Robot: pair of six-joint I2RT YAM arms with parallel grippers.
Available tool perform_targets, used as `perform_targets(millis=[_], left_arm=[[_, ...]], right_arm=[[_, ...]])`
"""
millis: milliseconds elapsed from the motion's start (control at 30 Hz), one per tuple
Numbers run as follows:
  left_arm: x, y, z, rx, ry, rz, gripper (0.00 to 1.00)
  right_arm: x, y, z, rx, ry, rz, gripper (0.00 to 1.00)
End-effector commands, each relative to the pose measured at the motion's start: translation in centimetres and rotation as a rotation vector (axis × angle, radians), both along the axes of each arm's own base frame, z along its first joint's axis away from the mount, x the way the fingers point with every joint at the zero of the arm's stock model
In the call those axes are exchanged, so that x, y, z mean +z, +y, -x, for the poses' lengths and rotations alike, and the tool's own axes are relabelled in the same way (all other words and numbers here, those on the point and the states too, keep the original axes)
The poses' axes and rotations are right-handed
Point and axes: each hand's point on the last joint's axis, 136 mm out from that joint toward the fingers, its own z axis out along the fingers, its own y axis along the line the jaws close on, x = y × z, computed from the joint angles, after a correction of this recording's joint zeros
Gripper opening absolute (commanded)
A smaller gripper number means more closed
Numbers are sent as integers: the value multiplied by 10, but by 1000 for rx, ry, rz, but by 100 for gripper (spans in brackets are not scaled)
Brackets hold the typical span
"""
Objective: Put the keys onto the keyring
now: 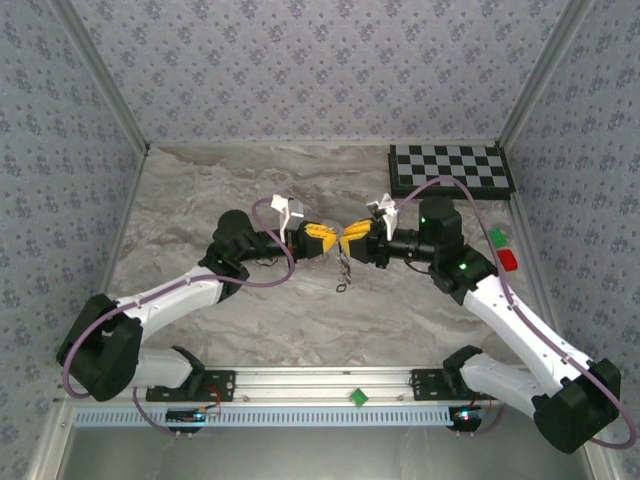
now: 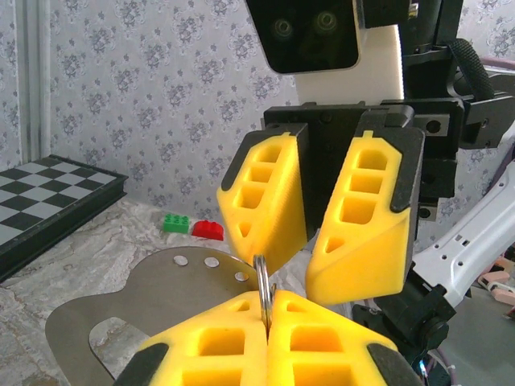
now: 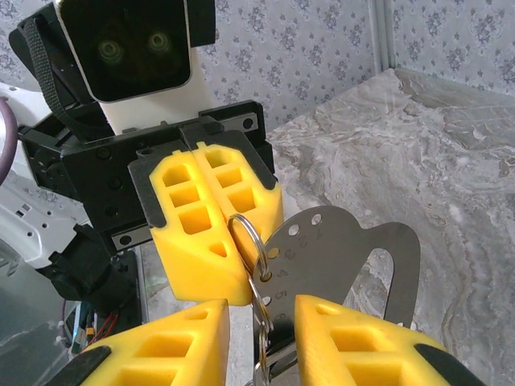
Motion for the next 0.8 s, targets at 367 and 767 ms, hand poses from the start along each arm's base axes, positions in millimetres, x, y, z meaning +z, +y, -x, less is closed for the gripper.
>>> perform_targets(millis=[367, 767], left_arm=[[19, -2, 6, -16, -55, 52, 0], [18, -4, 7, -23, -56, 52, 0]], right_arm=[[-5, 5, -1, 36, 24, -11, 19], [-8, 10, 0, 61, 29, -21, 9]])
